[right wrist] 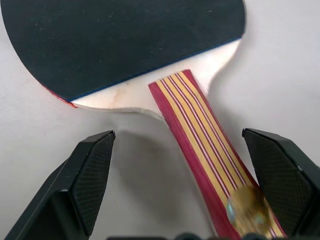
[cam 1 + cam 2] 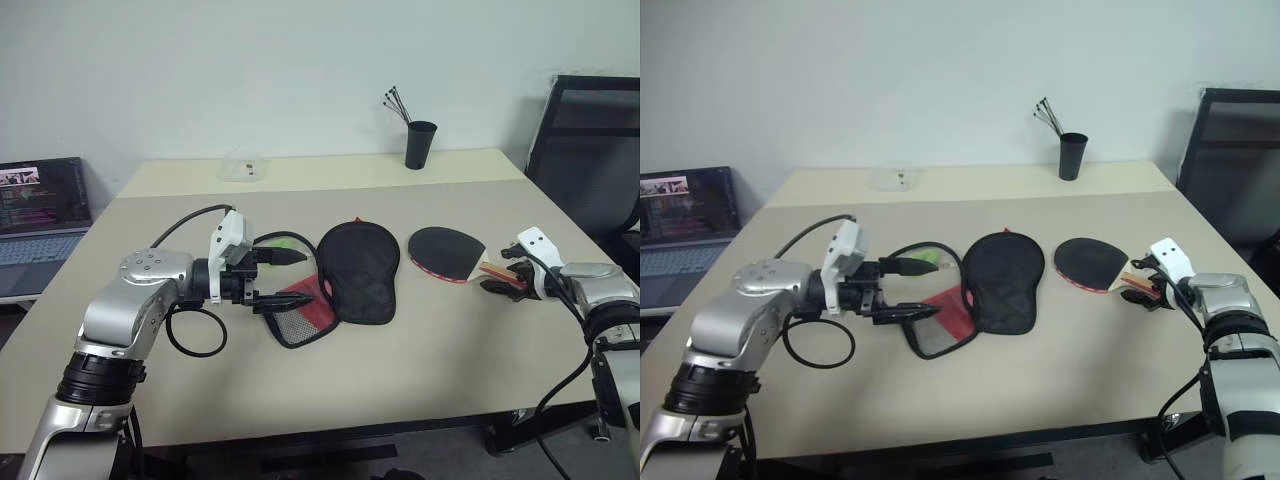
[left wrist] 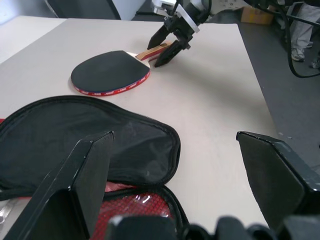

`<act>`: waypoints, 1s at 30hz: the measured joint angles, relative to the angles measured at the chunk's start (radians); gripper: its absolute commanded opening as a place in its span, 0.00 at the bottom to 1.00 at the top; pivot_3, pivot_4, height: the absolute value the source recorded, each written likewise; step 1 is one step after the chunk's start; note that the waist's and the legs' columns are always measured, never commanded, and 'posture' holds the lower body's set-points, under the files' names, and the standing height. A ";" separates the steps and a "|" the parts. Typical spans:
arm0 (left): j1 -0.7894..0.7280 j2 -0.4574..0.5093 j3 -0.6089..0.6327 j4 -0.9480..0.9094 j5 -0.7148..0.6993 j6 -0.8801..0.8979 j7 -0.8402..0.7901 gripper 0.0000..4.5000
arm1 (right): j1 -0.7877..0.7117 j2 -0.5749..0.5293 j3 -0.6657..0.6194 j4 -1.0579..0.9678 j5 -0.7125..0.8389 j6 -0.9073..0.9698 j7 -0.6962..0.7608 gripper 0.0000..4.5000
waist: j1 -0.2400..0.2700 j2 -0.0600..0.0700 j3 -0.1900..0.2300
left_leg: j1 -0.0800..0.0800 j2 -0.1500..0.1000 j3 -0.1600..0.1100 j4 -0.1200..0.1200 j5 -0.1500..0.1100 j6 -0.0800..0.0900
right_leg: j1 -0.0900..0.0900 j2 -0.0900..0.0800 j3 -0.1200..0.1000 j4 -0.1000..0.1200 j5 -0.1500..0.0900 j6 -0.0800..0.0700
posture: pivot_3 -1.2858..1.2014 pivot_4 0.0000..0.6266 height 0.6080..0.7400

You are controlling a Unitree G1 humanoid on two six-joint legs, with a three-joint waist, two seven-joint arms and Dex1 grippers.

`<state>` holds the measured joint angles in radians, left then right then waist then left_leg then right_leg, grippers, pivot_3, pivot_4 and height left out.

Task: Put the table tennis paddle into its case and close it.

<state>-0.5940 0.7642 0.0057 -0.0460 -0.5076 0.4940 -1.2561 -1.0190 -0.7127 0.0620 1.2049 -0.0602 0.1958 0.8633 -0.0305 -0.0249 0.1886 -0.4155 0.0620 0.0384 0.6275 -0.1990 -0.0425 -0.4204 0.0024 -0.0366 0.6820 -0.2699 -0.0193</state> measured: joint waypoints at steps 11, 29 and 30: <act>0.004 0.019 0.001 -0.017 -0.001 0.004 0.004 0.96 | -0.032 0.027 0.001 0.046 -0.049 -0.030 -0.033 0.73 | -0.001 0.000 0.000 | 0.001 0.000 0.000 0.000 0.000 0.000 | 0.000 0.000 0.000 0.001 0.000 0.000 | 0.52 0.24 1.00; 0.052 0.021 0.014 -0.029 -0.001 0.004 0.029 0.96 | -0.039 -0.011 -0.042 -0.006 -0.036 0.094 -0.005 0.22 | 0.001 0.000 0.000 | 0.000 0.000 0.000 0.000 0.000 0.000 | 0.000 -0.001 0.000 0.000 0.000 -0.001 | 0.52 0.24 1.00; 0.055 0.021 0.020 -0.031 -0.001 0.004 0.031 0.96 | -0.038 -0.017 -0.048 -0.038 -0.028 0.119 0.004 0.22 | 0.001 0.000 0.000 | 0.000 0.000 0.001 0.000 0.000 0.000 | 0.000 -0.001 0.001 0.000 0.000 -0.001 | 0.52 0.24 1.00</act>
<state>-0.5386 0.7853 0.0252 -0.0768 -0.5089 0.4975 -1.2255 -1.0574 -0.7295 0.0137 1.1665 -0.0881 0.3148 0.8675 -0.0291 -0.0245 0.1888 -0.4155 0.0618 0.0391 0.6276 -0.1990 -0.0425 -0.4206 0.0017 -0.0360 0.6824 -0.2694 -0.0199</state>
